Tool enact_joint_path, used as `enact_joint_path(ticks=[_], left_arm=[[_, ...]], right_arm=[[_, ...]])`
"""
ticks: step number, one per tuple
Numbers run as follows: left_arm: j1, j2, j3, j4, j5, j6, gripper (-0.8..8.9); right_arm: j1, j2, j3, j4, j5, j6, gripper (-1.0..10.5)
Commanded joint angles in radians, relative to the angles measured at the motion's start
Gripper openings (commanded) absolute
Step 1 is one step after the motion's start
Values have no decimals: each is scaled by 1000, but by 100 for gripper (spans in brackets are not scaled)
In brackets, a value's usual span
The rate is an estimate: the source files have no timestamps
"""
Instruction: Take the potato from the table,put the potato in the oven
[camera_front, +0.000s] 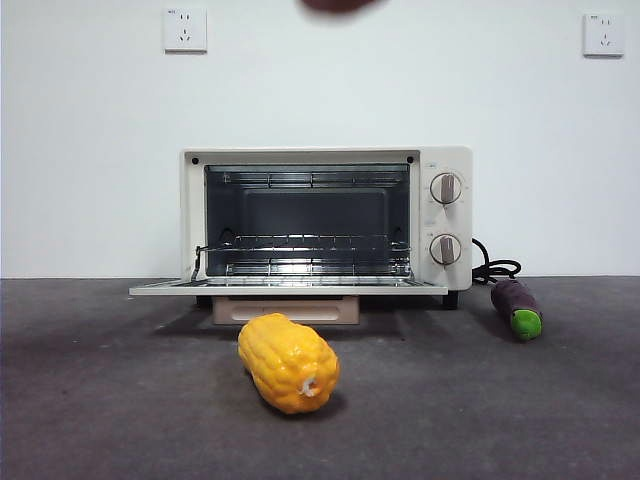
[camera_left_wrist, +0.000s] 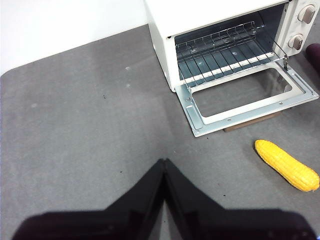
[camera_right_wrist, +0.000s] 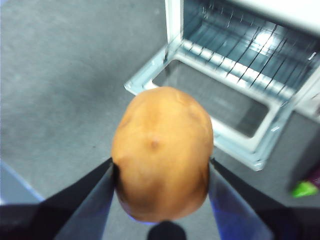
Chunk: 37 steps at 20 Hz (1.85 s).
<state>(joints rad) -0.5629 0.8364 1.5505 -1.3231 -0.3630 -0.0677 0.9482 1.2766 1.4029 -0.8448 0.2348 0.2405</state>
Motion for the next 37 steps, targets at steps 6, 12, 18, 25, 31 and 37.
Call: enact_joint_path(ticks=[6,12,18,25,31,37], left_arm=[[3,0,1,5,-3,12,-6],[3,2,1,5,-3,12,-6],[3,8,1,5,-3,11,-6],[3,54,1,5,-3,11,-6],[3,86,1,5,-3,11,-6],[3,111,1,5,-4,12,-6]], right_arm=[[-139,151,-354,597,-3,100,126],[-268,346,-332,864,-73,60,126],[-330,457,-256,982,-95,12,126],[-361,619,-92,979,-117,-7,126],[-365,779,67,975,-116,-5,126],[-373,860,138,970,-115,3,129]])
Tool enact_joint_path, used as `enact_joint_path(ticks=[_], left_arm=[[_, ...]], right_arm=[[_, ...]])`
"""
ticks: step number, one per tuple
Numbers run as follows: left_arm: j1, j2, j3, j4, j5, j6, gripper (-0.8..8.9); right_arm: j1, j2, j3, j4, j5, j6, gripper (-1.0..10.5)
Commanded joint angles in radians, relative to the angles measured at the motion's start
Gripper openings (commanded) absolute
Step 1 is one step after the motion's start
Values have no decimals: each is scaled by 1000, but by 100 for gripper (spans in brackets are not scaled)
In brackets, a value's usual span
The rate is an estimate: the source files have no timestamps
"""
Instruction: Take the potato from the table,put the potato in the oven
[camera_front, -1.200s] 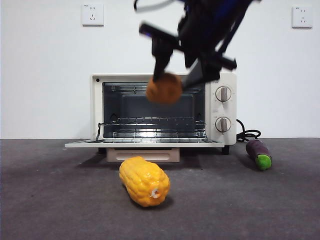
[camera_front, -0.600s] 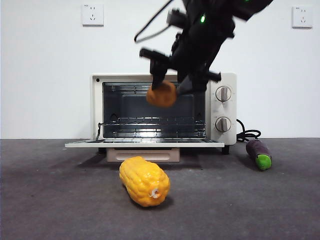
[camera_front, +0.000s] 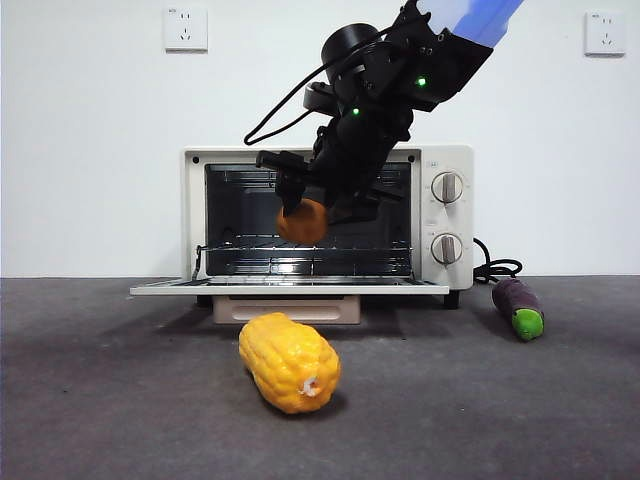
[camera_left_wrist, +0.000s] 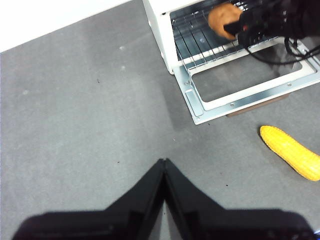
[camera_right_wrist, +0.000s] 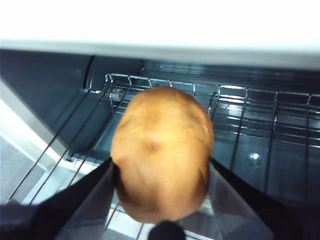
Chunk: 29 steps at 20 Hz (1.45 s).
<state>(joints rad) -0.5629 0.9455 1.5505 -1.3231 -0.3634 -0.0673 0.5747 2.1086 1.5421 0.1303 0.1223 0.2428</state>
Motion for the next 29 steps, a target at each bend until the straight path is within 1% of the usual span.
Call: enact_joint_path(ticks=[1,4,6,7,8,10,12,14,16,17,18,22,26,27,29], left_arm=[[3,8,1,5,-3,11,-6],[3,20,1,5,-3,11,-6],[3,24,1,5,-3,11,-6],[3,27,1,5,-3,11,-6],[3,31,1,5,-3,11,-6],[3,39,1,5,-4,12,-6],[3,50,1,5,-4,24,-6],[3,68,1,5,-3,30,-6],[3,83,1,5,-3,45,-6],[3,87,1,5,-3,47,-6],[3,89,1,5,-3,49,-6],[3,91,1,5,-2,49,-6],[3,104,1,5,5,49,-6],[3,114,1,5,5,50,-6],[3,132,1,5,5,54,-6]], right_arm=[[0,28,0,-8,2,0,142],[-1,28,4,-34,2,0,310],[-1,28,9,-58,2,0,496],[-1,28,9,-63,0,0,553],[-1,28,11,-69,0,1,567],[-1,27,42,-138,0,0,567],[2,26,100,-253,0,0,567],[8,20,169,-386,-3,0,567],[14,2,234,-544,-29,-4,567],[22,-15,263,-645,-34,-4,567],[29,-37,276,-713,-34,-8,567],[77,-194,279,-921,-36,-56,566],[154,-399,279,-1130,-15,-65,562],[176,-453,279,-1182,15,-64,538],[229,-563,279,-1275,100,-64,373]])
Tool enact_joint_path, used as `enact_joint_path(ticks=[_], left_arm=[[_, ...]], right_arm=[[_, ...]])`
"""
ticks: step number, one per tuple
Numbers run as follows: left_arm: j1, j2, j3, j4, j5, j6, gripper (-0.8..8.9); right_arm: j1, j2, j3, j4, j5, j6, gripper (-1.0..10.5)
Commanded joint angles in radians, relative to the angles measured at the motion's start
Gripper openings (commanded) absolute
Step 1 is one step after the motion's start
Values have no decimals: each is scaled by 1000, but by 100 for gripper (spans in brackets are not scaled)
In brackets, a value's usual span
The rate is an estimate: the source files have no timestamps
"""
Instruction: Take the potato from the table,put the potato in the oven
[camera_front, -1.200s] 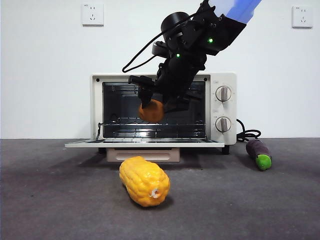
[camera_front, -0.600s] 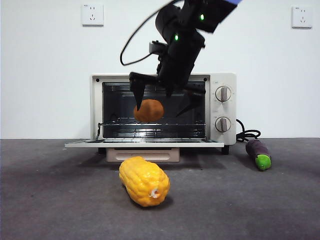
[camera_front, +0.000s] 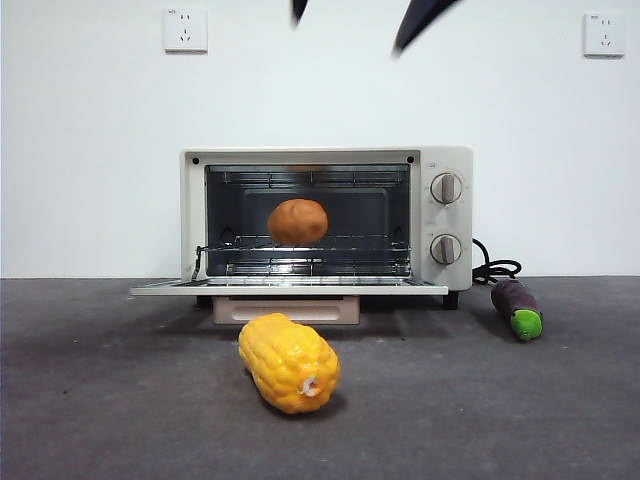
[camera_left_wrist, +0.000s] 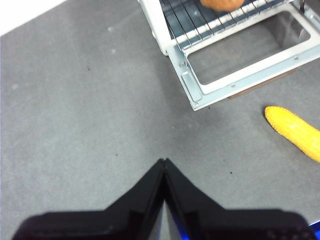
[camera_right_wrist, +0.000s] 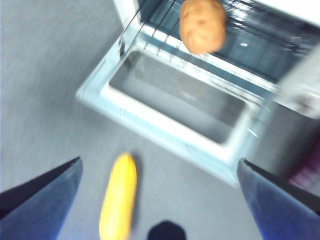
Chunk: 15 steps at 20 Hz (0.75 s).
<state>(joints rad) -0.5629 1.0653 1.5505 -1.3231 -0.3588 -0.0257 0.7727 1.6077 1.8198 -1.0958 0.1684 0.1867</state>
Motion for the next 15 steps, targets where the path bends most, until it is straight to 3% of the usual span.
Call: enact_joint_path(ticks=[1,3,7,9,11,15], left_arm=[[3,21,1,13,4,16,-6],[3,39,1,69,72,38,-5],[14,86,1,174,262,75,-6],[37,126,-1,195,345,87,-6],[59,164,-1,201,394,91,-6],[126,236,-18,230,458,109,-6]], right_arm=[[61,-118,1,-87,98,-7,273],[118,-228,1,-134,161,5,41],[191,-420,1,-177,206,79,17],[213,-499,1,-210,277,104,-12],[226,-546,1,-240,323,132,-12],[233,-613,-2,-282,337,179,-12]])
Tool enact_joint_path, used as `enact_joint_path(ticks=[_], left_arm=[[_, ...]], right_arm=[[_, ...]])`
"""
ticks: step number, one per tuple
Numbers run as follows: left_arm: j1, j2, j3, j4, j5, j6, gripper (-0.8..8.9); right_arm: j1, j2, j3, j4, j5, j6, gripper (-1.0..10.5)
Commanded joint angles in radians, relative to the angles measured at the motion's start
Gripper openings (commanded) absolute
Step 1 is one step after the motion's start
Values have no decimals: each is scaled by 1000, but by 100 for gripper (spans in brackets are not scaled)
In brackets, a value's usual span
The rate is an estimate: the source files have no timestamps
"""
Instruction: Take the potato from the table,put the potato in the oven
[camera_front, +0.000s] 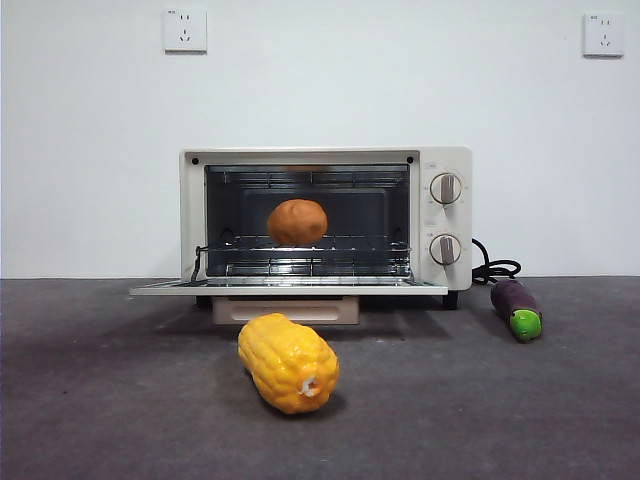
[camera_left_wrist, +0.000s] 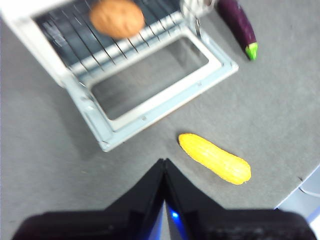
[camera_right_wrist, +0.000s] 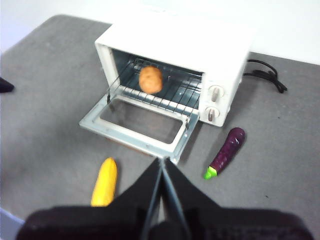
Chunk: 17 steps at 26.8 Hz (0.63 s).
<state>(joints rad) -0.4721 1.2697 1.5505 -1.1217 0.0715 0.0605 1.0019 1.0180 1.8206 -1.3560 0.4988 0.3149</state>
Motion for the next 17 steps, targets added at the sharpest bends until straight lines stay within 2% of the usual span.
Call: enact_joint_path(ticks=[1,9,14,17], left_arm=[[52,46,-31,43,44,22,-6],[212,146,-252,215,162,21,-6],[320,206,-374,343,323,-13,-6],[371,243,-408,386,348,-29,-6]], right_arm=[[6,-37,-3,-22,7,51,-12],[7,-106,-3,-22,-1,54,-12],[7,-107,-3,-22,-2,60,-12],[7,-106,-3,-22,-1,60,-12]])
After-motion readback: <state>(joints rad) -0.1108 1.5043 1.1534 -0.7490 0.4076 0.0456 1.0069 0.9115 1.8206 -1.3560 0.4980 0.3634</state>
